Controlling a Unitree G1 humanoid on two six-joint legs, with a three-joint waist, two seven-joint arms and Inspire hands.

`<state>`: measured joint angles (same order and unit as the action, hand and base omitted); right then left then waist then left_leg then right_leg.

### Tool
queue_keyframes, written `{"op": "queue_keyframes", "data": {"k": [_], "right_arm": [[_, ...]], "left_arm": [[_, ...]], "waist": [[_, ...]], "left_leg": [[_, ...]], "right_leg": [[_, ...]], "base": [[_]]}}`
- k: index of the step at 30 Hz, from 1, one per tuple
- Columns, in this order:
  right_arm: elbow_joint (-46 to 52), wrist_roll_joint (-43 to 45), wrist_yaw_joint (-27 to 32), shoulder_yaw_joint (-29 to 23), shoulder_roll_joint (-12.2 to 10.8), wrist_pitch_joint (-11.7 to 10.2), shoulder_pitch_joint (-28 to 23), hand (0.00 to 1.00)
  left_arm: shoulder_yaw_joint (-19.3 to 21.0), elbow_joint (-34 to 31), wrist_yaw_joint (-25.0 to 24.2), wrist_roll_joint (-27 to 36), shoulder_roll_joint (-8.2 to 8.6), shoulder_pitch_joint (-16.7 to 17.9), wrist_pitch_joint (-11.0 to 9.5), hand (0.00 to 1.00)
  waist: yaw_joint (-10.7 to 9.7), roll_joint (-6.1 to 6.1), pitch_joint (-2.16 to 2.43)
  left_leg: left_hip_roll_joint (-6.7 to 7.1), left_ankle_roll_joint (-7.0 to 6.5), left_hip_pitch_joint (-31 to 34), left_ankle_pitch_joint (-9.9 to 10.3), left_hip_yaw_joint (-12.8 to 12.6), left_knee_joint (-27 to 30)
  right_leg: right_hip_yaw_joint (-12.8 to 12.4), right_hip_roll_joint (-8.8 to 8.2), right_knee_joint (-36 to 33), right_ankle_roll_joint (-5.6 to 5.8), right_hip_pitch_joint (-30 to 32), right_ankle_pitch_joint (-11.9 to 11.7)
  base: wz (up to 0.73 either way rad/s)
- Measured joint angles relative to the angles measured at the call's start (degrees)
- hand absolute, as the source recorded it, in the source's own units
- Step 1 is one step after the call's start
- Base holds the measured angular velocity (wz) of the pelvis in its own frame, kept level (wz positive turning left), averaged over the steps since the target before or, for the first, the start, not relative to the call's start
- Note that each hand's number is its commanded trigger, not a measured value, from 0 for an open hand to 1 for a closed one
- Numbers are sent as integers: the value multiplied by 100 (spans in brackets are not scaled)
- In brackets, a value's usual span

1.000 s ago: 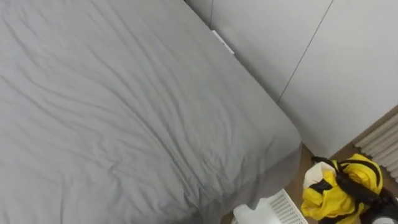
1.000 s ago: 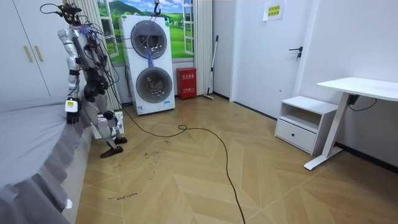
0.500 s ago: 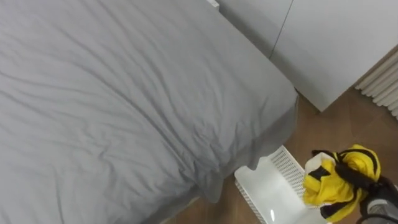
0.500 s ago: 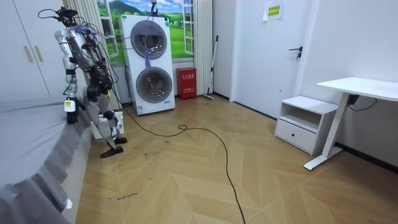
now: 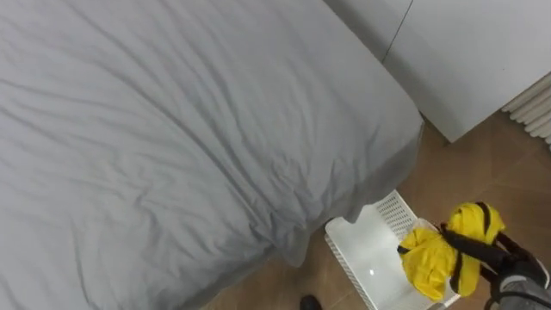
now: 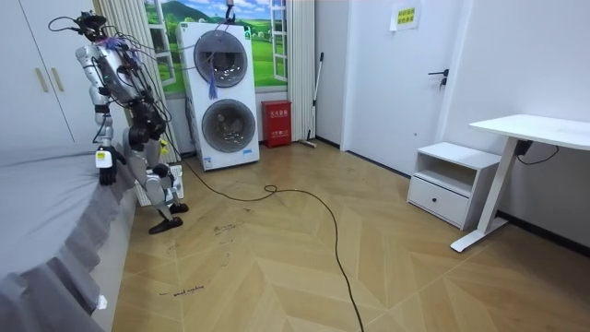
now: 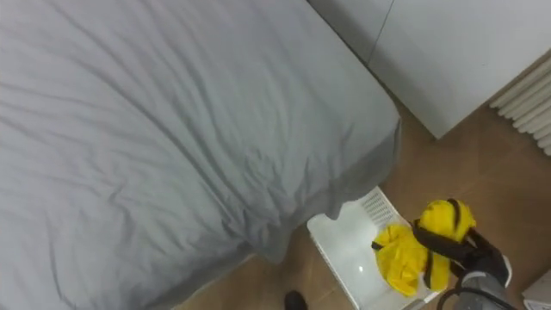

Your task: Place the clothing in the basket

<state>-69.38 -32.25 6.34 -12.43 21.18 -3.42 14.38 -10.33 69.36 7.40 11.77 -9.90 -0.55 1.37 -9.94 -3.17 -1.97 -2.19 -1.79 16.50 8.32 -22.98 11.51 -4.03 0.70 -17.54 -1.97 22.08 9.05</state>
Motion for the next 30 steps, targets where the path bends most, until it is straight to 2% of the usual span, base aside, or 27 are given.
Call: {"op": "queue_keyframes", "data": {"k": [6, 13, 24, 27, 30], "right_arm": [[0, -248, 61, -1, 1, -77, -11, 0], [-294, -254, 44, -6, 1, -97, -42, 0], [-442, -252, -10, 4, 0, -73, -271, 0], [-422, -356, -64, -2, -2, -70, -412, 0], [-355, -334, -185, 7, -29, -63, -662, 0]], "left_arm": [[0, 3, 4, -4, 0, -35, -81, 0], [6, -10, -4, -11, -1, -16, -160, 0], [8, -24, -19, -18, -27, 7, -173, 0], [12, -30, -39, -26, -29, 105, -173, 0], [76, -83, -46, -148, -64, 230, -230, 0]], "waist": [[114, 52, 11], [117, 64, 28], [122, 115, 62], [126, 123, 73], [123, 167, 128]], "left_leg": [[-2, 0, 4, 0, 43, 17], [14, 1, 20, -1, 209, 21], [12, -3, -86, -2, 286, 129], [11, -3, -233, -2, 312, 130], [2, 0, -423, -1, 378, 120]], "right_leg": [[51, -10, 68, 0, -8, -1], [272, -52, 66, -7, -123, -7], [327, -70, 88, -3, -310, -4], [348, -70, 115, -9, -471, 11], [453, -74, 200, -20, -724, 24]], "base": [[4], [12], [3], [4], [14]]}}
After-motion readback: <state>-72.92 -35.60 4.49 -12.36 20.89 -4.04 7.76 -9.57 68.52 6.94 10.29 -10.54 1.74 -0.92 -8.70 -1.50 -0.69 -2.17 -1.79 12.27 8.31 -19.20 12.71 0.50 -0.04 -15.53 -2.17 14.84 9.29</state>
